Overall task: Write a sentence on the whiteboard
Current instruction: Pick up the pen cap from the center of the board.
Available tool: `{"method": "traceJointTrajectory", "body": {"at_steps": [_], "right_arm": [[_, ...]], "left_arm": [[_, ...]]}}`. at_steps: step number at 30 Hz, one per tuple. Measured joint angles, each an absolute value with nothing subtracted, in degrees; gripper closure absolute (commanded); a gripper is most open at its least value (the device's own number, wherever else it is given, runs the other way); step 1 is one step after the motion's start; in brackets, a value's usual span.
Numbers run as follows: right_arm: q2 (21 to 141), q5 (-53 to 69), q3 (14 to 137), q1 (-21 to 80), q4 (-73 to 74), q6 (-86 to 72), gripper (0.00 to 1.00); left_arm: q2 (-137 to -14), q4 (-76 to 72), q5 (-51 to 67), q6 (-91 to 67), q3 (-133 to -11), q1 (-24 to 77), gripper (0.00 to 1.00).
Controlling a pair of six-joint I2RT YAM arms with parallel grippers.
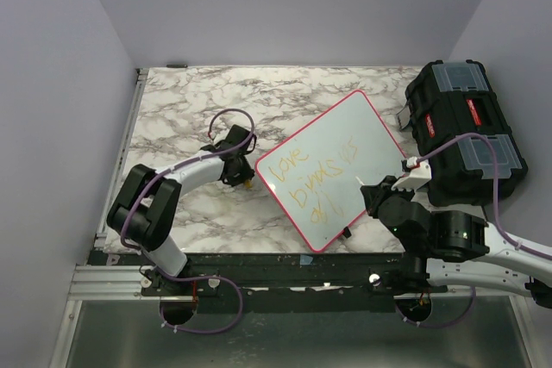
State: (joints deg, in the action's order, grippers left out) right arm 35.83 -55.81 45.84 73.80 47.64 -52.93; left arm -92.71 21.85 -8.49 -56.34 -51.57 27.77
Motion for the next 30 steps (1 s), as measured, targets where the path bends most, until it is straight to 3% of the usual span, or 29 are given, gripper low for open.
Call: {"method": "traceJointTrajectory", "body": {"at_steps": [4, 11, 21, 30], "right_arm": [[35.8, -55.8, 45.8, 73.8, 47.6, -52.9, 0.99], [35.8, -55.8, 45.8, 73.8, 47.6, -52.9, 0.99], [35.5, -55.2, 45.8, 73.8, 46.2, -51.0, 0.99], [33.0, -49.8, 45.8, 73.8, 34.6, -41.2, 0.99]], "left_arm": [[-93.6, 22.9, -9.4, -55.7, -52.7, 28.6, 0.74], [-94.8, 23.7, -10.3, -54.8, -54.1, 29.1, 1.00], [-93.0, 24.3, -11.2, -53.5, -53.3, 29.5, 1.00], [-78.5, 29.4, -13.7, -55.0, -52.7, 29.3, 1.00]]}}
